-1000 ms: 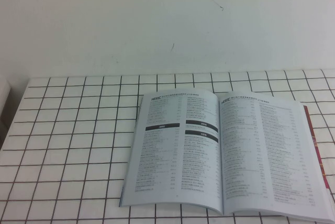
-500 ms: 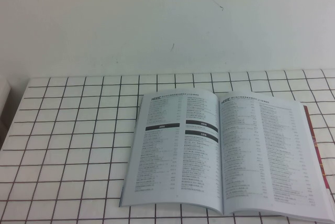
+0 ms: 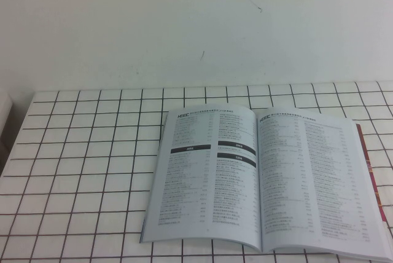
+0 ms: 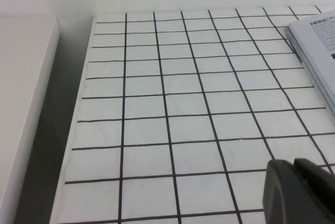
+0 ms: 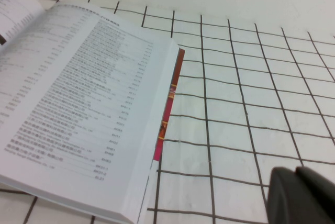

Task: Close book
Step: 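Close the open booklet and leave it lying on the table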

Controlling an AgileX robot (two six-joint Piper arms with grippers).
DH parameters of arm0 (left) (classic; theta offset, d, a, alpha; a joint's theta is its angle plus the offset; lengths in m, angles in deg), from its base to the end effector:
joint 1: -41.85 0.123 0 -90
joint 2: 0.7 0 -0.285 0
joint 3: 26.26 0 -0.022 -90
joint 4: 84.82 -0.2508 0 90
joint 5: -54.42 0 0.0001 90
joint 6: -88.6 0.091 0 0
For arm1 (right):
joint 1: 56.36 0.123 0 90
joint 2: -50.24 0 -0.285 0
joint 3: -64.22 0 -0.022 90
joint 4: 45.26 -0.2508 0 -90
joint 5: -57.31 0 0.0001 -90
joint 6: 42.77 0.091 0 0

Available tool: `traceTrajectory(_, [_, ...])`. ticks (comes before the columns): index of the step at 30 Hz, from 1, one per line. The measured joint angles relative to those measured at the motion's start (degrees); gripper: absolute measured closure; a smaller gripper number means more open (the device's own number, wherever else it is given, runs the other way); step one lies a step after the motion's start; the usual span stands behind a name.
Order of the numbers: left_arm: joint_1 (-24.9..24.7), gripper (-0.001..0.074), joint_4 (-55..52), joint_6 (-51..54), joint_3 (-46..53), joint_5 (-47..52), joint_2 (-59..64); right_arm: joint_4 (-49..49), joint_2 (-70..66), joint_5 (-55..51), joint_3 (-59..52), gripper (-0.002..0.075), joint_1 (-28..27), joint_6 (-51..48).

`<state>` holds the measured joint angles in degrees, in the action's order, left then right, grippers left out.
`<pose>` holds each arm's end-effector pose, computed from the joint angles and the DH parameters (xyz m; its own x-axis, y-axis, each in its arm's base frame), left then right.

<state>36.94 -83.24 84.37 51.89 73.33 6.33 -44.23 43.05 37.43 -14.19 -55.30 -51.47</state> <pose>0.0532 -0.0054 0.1786 -0.2506 -0.0786 -0.9649 0.0696 0.9927 -0.0989 0.0533 0.0004 0.1755 -0.2609 -0.1728 -0.9498 -0.0572 0.9849 -0.1635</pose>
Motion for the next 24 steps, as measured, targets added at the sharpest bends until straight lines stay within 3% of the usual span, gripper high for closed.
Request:
traceTrajectory(19, [0.0, 0.0739, 0.0, 0.0, 0.0, 0.0, 0.0, 0.0, 0.0, 0.0, 0.0, 0.0729, 0.0, -0.3])
traceTrajectory(24, [0.0, 0.0739, -0.1, 0.0, 0.4, -5.7, 0.0, 0.0, 0.0, 5.3, -0.5, 0.0729, 0.0, -0.4])
